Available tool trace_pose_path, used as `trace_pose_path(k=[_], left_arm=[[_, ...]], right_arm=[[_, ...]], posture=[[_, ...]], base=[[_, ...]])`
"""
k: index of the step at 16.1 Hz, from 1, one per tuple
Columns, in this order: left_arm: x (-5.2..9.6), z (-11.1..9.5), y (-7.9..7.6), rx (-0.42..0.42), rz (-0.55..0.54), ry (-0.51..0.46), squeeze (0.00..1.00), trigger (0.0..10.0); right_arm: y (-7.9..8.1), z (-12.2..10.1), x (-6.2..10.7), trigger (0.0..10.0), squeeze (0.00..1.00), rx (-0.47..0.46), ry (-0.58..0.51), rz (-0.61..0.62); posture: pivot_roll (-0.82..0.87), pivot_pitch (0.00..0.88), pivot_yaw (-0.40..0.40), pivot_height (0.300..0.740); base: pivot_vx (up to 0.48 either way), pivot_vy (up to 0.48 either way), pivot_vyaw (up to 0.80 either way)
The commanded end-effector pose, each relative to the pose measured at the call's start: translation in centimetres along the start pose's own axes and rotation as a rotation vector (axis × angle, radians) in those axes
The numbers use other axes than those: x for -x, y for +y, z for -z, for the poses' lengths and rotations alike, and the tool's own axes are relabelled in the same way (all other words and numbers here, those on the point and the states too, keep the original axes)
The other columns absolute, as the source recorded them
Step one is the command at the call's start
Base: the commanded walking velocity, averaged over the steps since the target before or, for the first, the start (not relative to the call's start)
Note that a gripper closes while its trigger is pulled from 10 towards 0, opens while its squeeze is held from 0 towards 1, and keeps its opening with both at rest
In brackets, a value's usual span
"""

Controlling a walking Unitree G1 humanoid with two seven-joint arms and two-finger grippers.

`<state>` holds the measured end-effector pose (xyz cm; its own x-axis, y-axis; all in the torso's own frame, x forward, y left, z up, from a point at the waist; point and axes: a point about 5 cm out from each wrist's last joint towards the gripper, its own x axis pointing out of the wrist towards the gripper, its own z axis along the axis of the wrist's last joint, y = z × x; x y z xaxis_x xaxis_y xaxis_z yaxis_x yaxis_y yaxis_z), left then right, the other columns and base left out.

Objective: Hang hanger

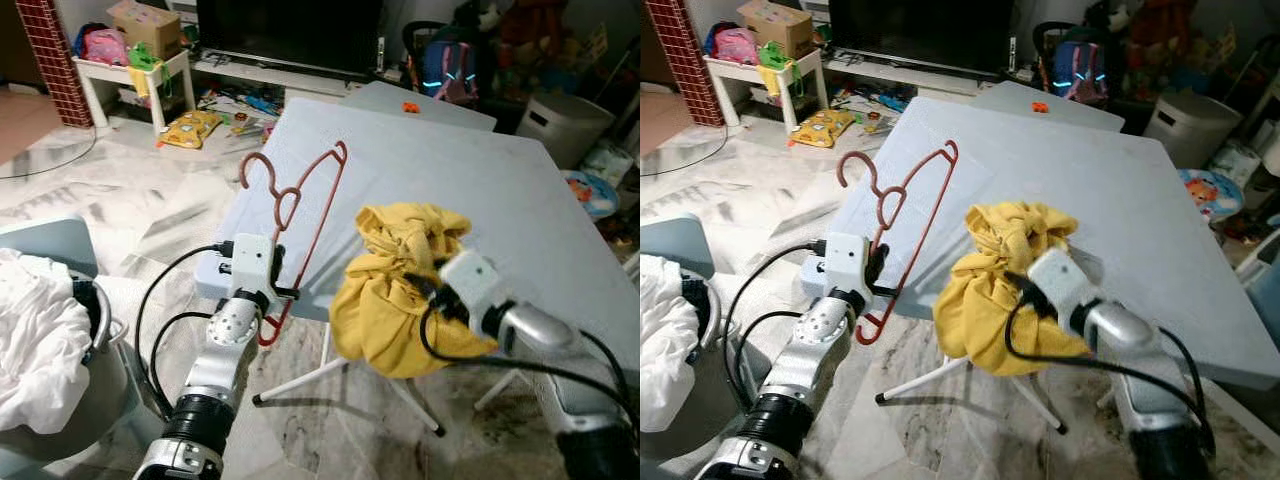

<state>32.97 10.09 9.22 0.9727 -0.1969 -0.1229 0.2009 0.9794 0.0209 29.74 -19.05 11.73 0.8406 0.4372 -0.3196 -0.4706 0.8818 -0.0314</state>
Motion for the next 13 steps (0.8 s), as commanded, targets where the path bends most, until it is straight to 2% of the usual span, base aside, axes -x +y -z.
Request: trace_pose_path(k=[1, 4, 5, 9, 10, 13], left_arm=[[0.5, 2.3, -0.1, -0.003, 0.01, 0.118, 0.0, 10.0], [0.5, 2.4, -0.1, -0.002, 0.015, 0.121, 0.0, 10.0], [0.4, 2.3, -0.1, -0.003, 0.017, 0.121, 0.0, 10.0], [0.4, 2.3, -0.2, -0.002, 0.022, 0.123, 0.0, 10.0], [0.4, 2.3, -0.1, -0.001, 0.02, 0.125, 0.0, 10.0], [0.3, 2.3, -0.1, -0.001, 0.023, 0.126, 0.0, 10.0]], right_arm=[[0.0, -0.8, 0.4, 10.0, 1.0, -0.004, -0.022, -0.003], [0.0, 0.0, 0.5, 10.0, 1.0, 0.055, 0.035, 0.04], [0.4, 0.1, 0.5, 10.0, 1.0, 0.079, 0.049, 0.026], [2.8, 1.0, -0.4, 10.0, 1.0, 0.095, 0.092, -0.017], [3.8, 1.1, -1.0, 10.0, 1.0, 0.089, 0.094, -0.027], [5.4, 1.2, -2.1, 10.0, 0.99, 0.091, 0.087, -0.021]], posture=[[0.16, 0.0, -0.101, 0.74], [0.16, 0.0, -0.097, 0.74], [0.16, 0.0, -0.097, 0.74], [0.16, 0.0, -0.097, 0.74], [0.16, 0.0, -0.096, 0.74], [0.16, 0.0, -0.089, 0.74]], base=[[0.0, 0.0, 0.0], [0.0, 0.0, 0.0], [0.0, 0.0, 0.0], [0.0, 0.0, 0.0], [0.0, 0.0, 0.0], [0.0, 0.0, 0.0]])
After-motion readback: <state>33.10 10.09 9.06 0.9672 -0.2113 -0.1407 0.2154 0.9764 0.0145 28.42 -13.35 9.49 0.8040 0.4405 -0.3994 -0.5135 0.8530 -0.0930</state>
